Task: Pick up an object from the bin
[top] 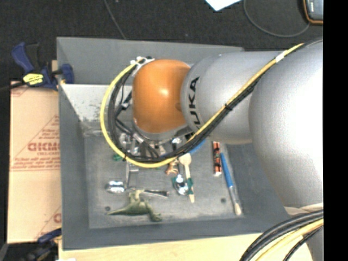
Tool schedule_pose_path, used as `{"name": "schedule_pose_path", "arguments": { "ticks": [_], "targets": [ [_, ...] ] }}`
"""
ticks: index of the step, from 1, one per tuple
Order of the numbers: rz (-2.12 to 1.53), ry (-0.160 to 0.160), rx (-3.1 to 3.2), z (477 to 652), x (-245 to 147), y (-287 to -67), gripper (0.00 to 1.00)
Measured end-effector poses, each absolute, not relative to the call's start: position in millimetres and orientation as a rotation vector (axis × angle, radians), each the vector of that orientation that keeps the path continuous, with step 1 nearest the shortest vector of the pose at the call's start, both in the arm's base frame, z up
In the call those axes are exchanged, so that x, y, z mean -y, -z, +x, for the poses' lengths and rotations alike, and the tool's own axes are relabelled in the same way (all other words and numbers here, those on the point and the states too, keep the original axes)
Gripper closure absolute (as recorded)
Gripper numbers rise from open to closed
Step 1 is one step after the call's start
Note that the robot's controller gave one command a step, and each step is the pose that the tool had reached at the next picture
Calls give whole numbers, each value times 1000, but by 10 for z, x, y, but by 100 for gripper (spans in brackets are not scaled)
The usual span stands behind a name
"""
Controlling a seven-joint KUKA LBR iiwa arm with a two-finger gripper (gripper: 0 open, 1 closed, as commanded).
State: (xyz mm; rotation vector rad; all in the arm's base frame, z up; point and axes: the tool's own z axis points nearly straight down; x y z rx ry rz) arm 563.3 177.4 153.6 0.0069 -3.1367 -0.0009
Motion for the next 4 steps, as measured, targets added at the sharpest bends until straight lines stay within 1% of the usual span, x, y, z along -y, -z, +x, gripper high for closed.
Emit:
{"name": "schedule_pose_path", "arguments": {
  "ticks": [1, 2, 3, 4],
  "targets": [
    [0, 3, 3144, 5656, -1766, -1575, 0],
    [136, 2, 3144, 6236, -1406, -699, 0],
    [280, 8, 3154, 6335, -1369, -1358, 0],
    [40, 7, 3151, 6471, -1271, -998, 0]
  ]
}}
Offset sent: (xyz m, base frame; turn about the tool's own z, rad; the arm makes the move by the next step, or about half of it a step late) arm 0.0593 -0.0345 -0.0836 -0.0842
